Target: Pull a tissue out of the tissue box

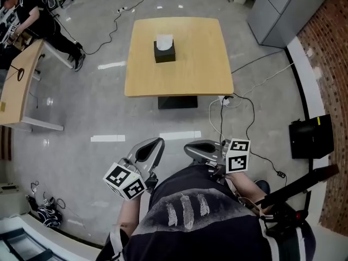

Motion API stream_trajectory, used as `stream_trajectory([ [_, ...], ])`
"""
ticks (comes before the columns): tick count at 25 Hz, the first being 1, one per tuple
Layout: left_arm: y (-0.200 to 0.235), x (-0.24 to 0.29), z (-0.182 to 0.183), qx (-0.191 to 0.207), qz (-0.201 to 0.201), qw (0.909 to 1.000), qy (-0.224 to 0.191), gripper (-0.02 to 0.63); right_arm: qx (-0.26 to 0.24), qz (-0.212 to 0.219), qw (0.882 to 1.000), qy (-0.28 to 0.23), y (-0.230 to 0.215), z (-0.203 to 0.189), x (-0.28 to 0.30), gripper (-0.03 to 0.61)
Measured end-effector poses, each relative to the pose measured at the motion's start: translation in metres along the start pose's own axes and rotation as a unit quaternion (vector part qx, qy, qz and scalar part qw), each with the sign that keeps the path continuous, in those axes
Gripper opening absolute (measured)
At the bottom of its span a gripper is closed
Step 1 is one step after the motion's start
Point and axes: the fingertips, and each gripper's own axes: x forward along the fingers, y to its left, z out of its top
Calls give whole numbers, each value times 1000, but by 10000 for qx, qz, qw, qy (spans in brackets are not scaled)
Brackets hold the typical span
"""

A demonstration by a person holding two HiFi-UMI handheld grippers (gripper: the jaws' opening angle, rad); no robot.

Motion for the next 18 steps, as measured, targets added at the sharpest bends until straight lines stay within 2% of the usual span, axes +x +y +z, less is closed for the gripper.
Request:
stream_trajectory([
  [10,10,129,39,58,473,9988,102,0,218,467,9986,71,-77,84,-51,-3],
  [14,13,156,48,125,543,9984,105,0,126,608,9980,88,-94,112,-60,-3],
  [18,18,176,55,142,519,9985,79,0,137,552,9984,-11,-107,126,-69,-3],
])
